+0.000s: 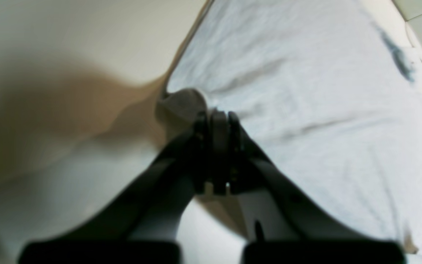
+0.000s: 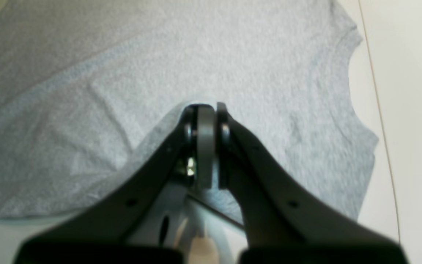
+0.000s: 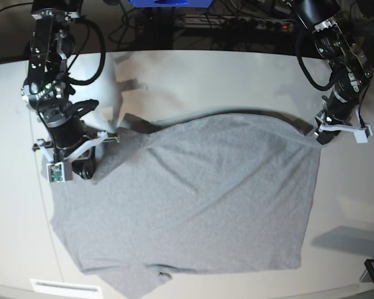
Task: Fold the T-shirt properly
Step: 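Lift the shoulder edge with both grippers and pull it taut, then drag the held shoulder edge across the table with both grippers, then lower the shoulder edge onto the table and open both grippers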
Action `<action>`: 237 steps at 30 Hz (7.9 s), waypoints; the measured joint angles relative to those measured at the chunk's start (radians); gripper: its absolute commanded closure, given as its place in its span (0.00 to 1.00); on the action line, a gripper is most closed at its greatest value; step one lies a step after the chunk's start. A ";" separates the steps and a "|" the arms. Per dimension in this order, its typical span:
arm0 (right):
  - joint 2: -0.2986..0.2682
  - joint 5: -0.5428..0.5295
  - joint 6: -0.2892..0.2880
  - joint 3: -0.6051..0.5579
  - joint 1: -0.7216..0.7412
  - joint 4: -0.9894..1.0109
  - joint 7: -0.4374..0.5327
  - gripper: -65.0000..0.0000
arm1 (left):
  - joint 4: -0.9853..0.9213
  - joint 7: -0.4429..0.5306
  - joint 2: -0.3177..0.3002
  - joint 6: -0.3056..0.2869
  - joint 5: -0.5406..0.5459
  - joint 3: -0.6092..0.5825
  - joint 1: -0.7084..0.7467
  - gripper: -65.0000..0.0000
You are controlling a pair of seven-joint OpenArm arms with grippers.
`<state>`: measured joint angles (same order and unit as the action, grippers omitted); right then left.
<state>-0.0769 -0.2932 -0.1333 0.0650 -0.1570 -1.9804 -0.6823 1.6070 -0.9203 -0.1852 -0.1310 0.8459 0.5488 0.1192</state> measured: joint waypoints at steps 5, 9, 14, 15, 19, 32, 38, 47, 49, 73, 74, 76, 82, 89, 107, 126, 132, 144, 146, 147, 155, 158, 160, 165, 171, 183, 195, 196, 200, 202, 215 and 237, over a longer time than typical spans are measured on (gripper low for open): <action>0.000 0.000 0.000 0.000 0.027 0.001 0.000 1.00 | -0.047 0.003 0.000 0.000 0.004 0.001 -0.039 1.00; 0.000 -0.001 0.000 0.000 0.045 0.031 -0.001 1.00 | -0.052 0.000 0.024 -0.003 0.019 0.069 -0.065 1.00; 0.000 0.000 0.000 0.000 0.063 0.042 -0.002 1.00 | -0.054 -0.002 0.026 0.000 0.061 0.105 -0.079 1.00; 0.000 0.000 0.000 0.000 0.072 0.050 -0.001 1.00 | -0.054 0.000 0.026 0.000 0.064 0.106 -0.084 1.00; 0.000 0.000 0.000 0.000 0.113 0.088 -0.039 1.00 | -0.087 0.000 0.026 0.000 0.071 0.107 -0.101 1.00; 0.000 0.002 0.000 0.000 0.159 0.195 -0.037 1.00 | -0.153 0.008 0.027 -0.002 0.072 0.110 -0.193 1.00; 0.000 0.003 0.000 0.000 0.185 0.253 -0.034 1.00 | -0.241 0.011 0.027 0.000 0.025 0.110 -0.214 1.00; 0.000 0.003 0.000 0.003 0.187 0.262 -0.034 0.91 | -0.243 0.011 0.027 -0.001 -0.064 0.110 -0.214 0.99; 0.000 0.003 0.001 0.003 0.187 0.262 -0.034 0.83 | -0.243 0.011 0.027 0.000 -0.064 0.110 -0.217 0.97; -0.029 0.003 0.003 0.068 0.080 0.117 -0.055 0.46 | 0.117 0.000 -0.005 -0.003 -0.079 0.099 -0.065 0.50; -0.026 -0.007 0.000 0.087 0.076 0.117 -0.086 0.46 | 0.129 -0.004 -0.015 -0.004 -0.083 0.099 -0.043 0.50; 0.000 -0.006 0.003 0.144 0.060 0.117 -0.130 0.46 | 0.153 0.010 -0.029 -0.005 -0.087 0.102 -0.002 0.50; 0.103 -0.187 -0.087 0.307 -0.033 0.090 -0.162 0.37 | 0.164 0.000 -0.024 -0.004 -0.137 0.106 0.078 0.50; 0.100 -0.446 -0.079 0.460 -0.070 0.081 -0.240 0.33 | 0.165 0.004 -0.023 -0.007 -0.133 0.106 0.097 0.51; -0.103 -0.035 -0.144 0.043 0.120 0.208 -0.103 0.96 | 0.080 0.238 0.001 -0.193 -0.532 0.011 -0.134 1.00; -0.008 0.554 -0.130 -0.167 0.040 0.311 0.211 0.44 | -0.212 0.682 -0.006 -0.263 -0.638 -0.130 -0.137 0.73; -0.006 0.555 -0.128 -0.167 0.101 0.426 0.214 0.45 | -0.340 0.676 0.008 -0.263 -0.643 -0.135 -0.195 0.73; -0.006 0.542 -0.116 -0.166 0.140 0.550 0.335 0.45 | -0.470 0.683 -0.005 -0.262 -0.639 -0.182 -0.213 0.73; -0.005 0.539 -0.114 -0.163 0.138 0.550 0.338 0.45 | -0.484 0.702 -0.010 -0.262 -0.657 -0.220 -0.216 0.73; -0.005 0.539 -0.111 -0.163 0.138 0.550 0.338 0.45 | -0.491 0.713 -0.009 -0.262 -0.673 -0.230 -0.219 0.73; 0.016 0.517 -0.138 -0.017 0.121 0.552 0.352 0.45 | -0.489 0.733 0.016 -0.260 -0.700 -0.235 -0.216 0.73; 0.015 0.517 -0.134 -0.002 0.111 0.552 0.361 0.45 | -0.489 0.734 0.016 -0.262 -0.700 -0.235 -0.216 0.73; 0.017 0.516 -0.135 0.010 0.104 0.552 0.371 0.45 | -0.488 0.734 0.016 -0.262 -0.700 -0.235 -0.213 0.73; 0.017 0.509 -0.127 0.018 0.084 0.548 0.383 0.45 | -0.453 0.731 0.016 -0.263 -0.700 -0.237 -0.182 0.73; 0.017 0.509 -0.119 0.020 0.064 0.537 0.395 0.45 | -0.390 0.723 0.022 -0.263 -0.697 -0.241 -0.126 0.73; 0.017 0.507 -0.101 0.021 -0.007 0.494 0.426 0.45 | -0.357 0.743 0.021 -0.267 -0.688 -0.234 -0.072 0.73; 0.018 0.510 -0.102 0.032 -0.103 0.407 0.417 0.45 | -0.232 0.704 0.027 -0.266 -0.697 -0.242 0.029 0.73; 0.023 0.509 -0.110 0.047 -0.106 0.404 0.412 0.45 | -0.225 0.704 0.027 -0.266 -0.697 -0.242 0.037 0.73; 0.053 0.509 -0.121 0.093 -0.115 0.393 0.411 0.45 | -0.219 0.704 0.026 -0.267 -0.700 -0.237 0.045 0.73; 0.053 0.508 -0.124 0.095 -0.115 0.391 0.406 0.45 | -0.220 0.703 0.022 -0.267 -0.700 -0.236 0.043 0.73; 0.055 0.540 -0.127 0.093 -0.129 0.305 0.304 0.45 | -0.224 0.681 0.011 -0.269 -0.715 -0.240 0.019 0.73; 0.113 0.556 -0.127 -0.049 -0.170 0.006 -0.023 0.45 | 0.153 0.441 0.013 -0.266 -0.709 -0.026 0.063 0.73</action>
<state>0.0360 0.2626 -0.2604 0.0158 -0.3267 -1.9739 -0.7055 1.7603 -0.4797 -0.1726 -0.3973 0.1368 0.5224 0.1822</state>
